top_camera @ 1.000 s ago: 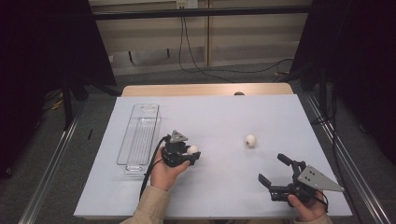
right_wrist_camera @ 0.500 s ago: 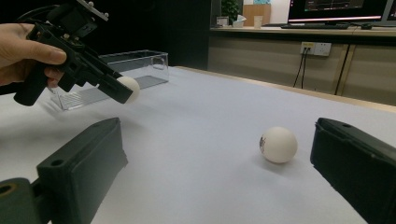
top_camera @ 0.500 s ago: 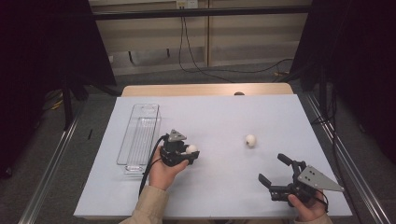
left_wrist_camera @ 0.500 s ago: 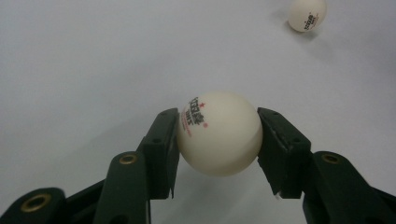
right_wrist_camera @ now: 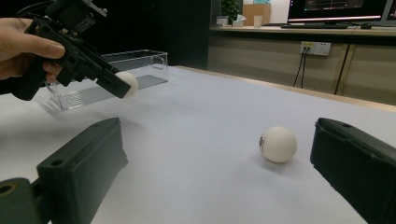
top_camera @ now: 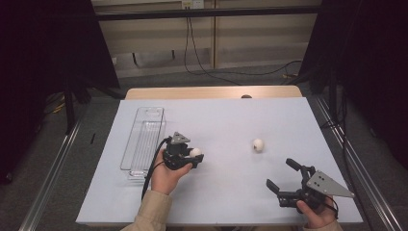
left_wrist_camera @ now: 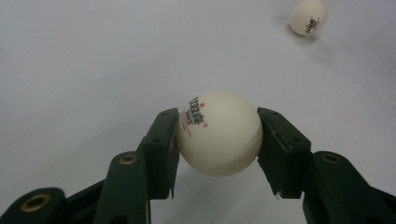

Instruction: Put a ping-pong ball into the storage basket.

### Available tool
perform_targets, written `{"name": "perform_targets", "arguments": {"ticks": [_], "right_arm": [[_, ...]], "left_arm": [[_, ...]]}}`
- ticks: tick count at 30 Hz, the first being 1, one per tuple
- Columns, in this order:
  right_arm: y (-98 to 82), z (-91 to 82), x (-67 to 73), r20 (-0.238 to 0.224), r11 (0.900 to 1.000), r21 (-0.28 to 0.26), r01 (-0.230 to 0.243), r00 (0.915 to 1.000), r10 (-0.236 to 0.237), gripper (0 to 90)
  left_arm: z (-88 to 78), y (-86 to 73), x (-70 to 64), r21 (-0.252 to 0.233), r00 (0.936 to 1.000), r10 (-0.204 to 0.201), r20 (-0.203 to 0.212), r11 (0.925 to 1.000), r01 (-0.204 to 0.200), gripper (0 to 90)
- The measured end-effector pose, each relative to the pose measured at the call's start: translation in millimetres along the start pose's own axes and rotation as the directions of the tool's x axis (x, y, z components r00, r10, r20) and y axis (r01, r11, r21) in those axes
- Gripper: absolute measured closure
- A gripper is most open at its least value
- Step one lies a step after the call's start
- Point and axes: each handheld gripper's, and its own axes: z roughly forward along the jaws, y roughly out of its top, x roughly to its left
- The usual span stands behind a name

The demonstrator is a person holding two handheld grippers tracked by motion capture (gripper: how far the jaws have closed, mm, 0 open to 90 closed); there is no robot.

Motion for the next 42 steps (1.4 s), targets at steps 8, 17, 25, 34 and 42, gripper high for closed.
{"name": "perform_targets", "arguments": {"ticks": [8, 17, 25, 34, 42], "right_arm": [[-0.3, 0.4, -0.5, 0.0, 1.0, 0.002, -0.001, 1.0, 0.001, 2.1], [-0.4, 0.5, -0.4, 0.0, 1.0, 0.004, 0.003, 1.0, -0.003, 2.2], [-0.5, 0.7, -0.2, -0.001, 1.0, 0.005, 0.002, 1.0, -0.002, 2.1], [-0.8, 0.8, -1.0, 0.0, 1.0, 0.004, 0.003, 1.0, -0.003, 2.1], [-1.0, 1.1, -1.2, 0.0, 1.0, 0.006, 0.001, 1.0, -0.001, 2.2]], "left_arm": [[-4.1, 2.1, 2.4, -0.007, 0.9999, -0.005, -0.009, 1.0, 0.005, 51.1], [-6.9, 3.0, 4.3, -0.008, 0.9999, -0.001, -0.017, 1.0, 0.001, 51.2], [-6.2, 3.6, 5.0, -0.005, 0.9997, 0.001, -0.025, 1.0, -0.001, 51.1], [-6.4, 3.9, 5.6, 0.003, 0.9998, 0.005, -0.02, 1.0, -0.005, 51.1], [-10.5, 4.7, 8.5, 0.0, 0.9998, 0.002, -0.022, 1.0, -0.002, 51.1]]}}
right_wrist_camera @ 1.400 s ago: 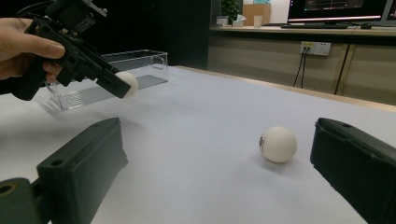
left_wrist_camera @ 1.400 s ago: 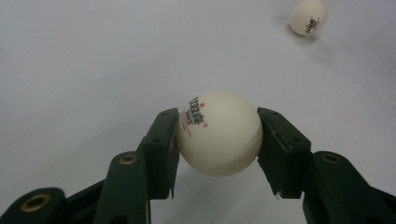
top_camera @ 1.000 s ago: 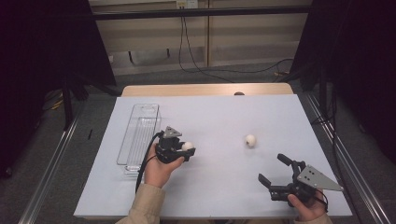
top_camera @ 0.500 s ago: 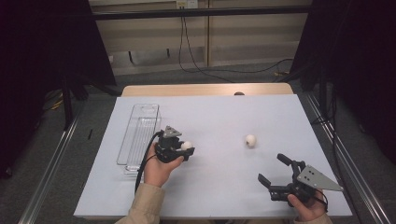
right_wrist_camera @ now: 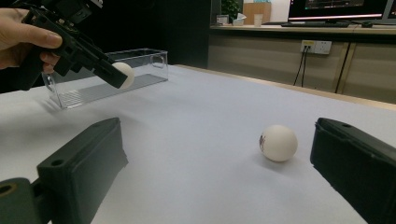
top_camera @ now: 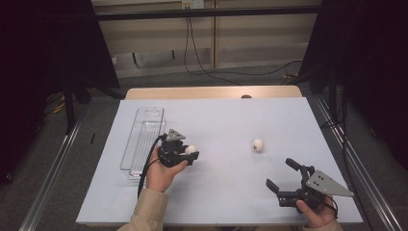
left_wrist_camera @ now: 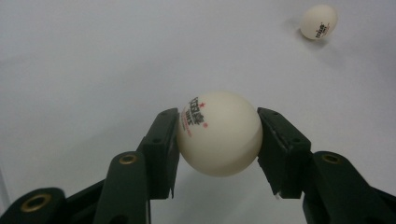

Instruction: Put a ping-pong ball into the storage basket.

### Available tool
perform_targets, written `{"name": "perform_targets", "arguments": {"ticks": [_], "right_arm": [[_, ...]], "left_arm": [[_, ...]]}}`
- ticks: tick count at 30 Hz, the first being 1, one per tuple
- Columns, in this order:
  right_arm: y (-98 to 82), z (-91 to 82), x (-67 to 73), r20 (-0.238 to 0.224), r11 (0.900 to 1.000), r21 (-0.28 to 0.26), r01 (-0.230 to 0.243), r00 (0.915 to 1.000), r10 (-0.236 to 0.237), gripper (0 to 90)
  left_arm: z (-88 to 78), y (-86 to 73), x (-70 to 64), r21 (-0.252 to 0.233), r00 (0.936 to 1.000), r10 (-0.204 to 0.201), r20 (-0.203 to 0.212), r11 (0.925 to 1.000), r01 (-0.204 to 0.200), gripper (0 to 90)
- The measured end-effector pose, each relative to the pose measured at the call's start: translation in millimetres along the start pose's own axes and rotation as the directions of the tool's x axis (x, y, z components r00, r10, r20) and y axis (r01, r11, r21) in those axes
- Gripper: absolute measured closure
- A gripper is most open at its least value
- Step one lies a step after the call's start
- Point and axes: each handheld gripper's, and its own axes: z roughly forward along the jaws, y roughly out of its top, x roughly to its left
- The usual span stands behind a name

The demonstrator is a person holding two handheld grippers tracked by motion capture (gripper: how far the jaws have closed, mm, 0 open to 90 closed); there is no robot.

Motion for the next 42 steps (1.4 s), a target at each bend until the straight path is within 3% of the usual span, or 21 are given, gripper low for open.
{"name": "perform_targets", "arguments": {"ticks": [12, 29, 42], "right_arm": [[0.4, -0.2, 0.3, 0.0, 1.0, -0.004, 0.002, 1.0, -0.002, 2.2], [0.5, -0.5, 0.2, 0.0, 1.0, -0.005, -0.001, 1.0, 0.001, 2.2], [-0.2, -0.4, -0.3, 0.001, 1.0, -0.002, -0.002, 1.0, 0.002, 2.2]], "left_arm": [[-4.8, 4.8, 1.5, -0.011, 0.9999, 0.006, -0.008, 0.9999, -0.006, 51.1], [-18.4, 8.9, 10.3, -0.04, 0.9996, -0.025, -0.016, 0.9989, 0.024, 51.2], [-18.8, 7.9, 12.5, -0.031, 0.9998, -0.019, -0.011, 0.9993, 0.018, 51.1]]}}
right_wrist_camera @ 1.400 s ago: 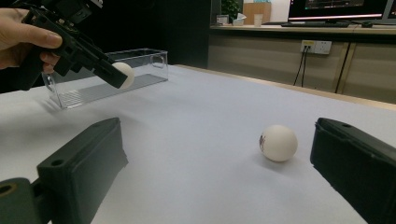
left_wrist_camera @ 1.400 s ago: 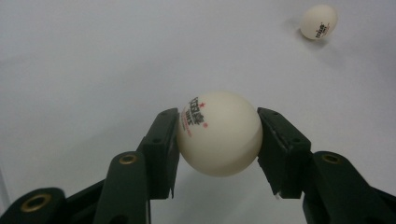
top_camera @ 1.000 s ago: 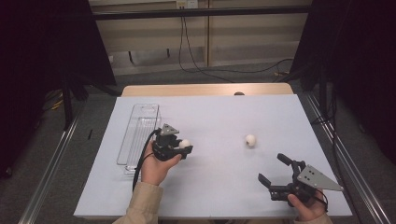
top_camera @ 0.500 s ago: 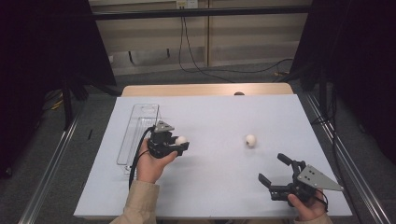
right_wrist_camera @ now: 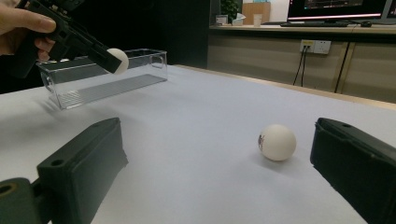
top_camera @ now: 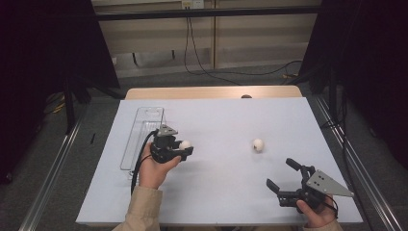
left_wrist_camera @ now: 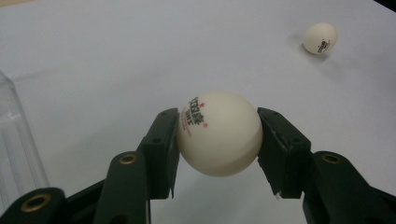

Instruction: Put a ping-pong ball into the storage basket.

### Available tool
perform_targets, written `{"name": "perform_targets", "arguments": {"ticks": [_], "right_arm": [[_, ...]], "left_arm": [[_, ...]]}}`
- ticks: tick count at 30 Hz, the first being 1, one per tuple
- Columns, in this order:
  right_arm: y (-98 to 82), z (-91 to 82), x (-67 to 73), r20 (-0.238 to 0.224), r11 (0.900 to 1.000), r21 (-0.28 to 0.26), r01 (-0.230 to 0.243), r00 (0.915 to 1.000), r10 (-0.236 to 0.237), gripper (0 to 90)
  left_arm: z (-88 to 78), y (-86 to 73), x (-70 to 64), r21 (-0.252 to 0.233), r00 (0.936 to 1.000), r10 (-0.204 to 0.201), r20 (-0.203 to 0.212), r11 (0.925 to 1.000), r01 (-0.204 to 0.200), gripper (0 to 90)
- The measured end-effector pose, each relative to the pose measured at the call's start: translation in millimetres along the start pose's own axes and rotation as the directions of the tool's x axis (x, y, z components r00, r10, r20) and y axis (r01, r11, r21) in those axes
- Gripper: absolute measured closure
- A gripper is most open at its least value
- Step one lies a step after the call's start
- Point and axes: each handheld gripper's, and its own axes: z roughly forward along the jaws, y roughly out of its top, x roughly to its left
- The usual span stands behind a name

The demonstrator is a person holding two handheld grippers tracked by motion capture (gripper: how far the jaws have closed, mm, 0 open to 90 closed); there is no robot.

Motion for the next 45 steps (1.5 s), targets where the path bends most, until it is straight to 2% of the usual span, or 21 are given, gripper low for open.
{"name": "perform_targets", "arguments": {"ticks": [19, 31, 37, 45], "right_arm": [[-0.3, 0.4, -1.4, 0.005, 1.0, 0.003, -0.011, 0.9999, 0.011, 2.2], [-0.2, 0.5, -1.4, 0.005, 1.0, -0.002, -0.009, 0.9999, 0.009, 2.2], [0.2, 0.6, -0.8, 0.003, 1.0, -0.001, -0.004, 1.0, 0.004, 2.2], [0.3, 0.9, -0.2, 0.0, 1.0, -0.001, -0.001, 1.0, 0.001, 2.2]], "left_arm": [[-10.7, -0.5, 6.2, -0.017, 0.9999, -0.014, -0.004, 0.9998, 0.014, 51.1], [-16.5, 0.0, 11.7, -0.026, 0.9996, -0.024, -0.011, 0.9994, 0.024, 51.1], [-20.1, -1.3, 15.5, -0.033, 0.9989, -0.044, -0.014, 0.9985, 0.044, 51.1], [-23.6, -1.6, 18.7, -0.035, 0.9988, -0.045, -0.018, 0.9984, 0.044, 51.1]]}}
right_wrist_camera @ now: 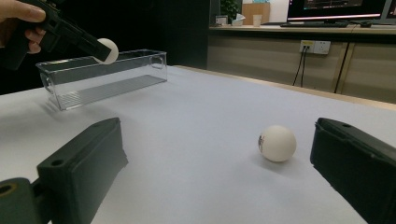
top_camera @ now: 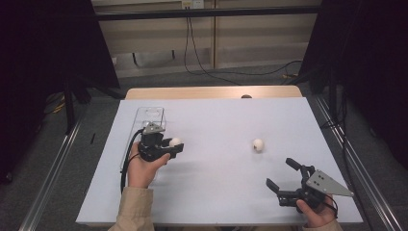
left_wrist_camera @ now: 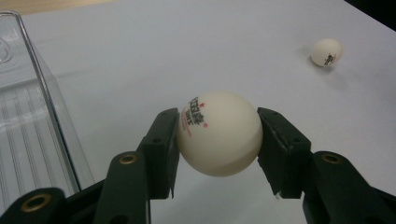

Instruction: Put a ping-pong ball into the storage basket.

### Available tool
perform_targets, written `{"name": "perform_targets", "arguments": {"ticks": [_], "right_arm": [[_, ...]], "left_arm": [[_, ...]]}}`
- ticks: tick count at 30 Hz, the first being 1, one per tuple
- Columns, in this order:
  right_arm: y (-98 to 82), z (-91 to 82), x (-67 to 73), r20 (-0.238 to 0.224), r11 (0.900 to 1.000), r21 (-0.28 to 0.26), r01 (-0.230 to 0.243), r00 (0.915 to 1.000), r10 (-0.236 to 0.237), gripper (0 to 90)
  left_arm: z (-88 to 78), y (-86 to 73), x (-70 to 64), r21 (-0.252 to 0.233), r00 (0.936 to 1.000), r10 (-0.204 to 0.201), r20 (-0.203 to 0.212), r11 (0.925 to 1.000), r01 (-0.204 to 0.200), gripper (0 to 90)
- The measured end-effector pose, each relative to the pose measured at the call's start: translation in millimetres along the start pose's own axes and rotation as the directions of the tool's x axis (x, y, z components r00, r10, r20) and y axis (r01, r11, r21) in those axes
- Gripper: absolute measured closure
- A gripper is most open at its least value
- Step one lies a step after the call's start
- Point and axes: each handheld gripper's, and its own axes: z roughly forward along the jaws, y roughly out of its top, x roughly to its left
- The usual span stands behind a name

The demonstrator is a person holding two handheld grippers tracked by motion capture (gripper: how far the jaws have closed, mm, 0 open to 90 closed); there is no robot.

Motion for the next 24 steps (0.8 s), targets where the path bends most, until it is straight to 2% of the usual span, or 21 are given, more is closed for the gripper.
{"name": "perform_targets", "arguments": {"ticks": [24], "right_arm": [[-0.1, 0.7, 0.8, -0.001, 1.0, -0.001, -0.001, 1.0, 0.001, 2.2]], "left_arm": [[-7.9, -1.2, 7.8, -0.008, 0.9997, 0.005, -0.023, 1.0, -0.005, 51.1]]}}
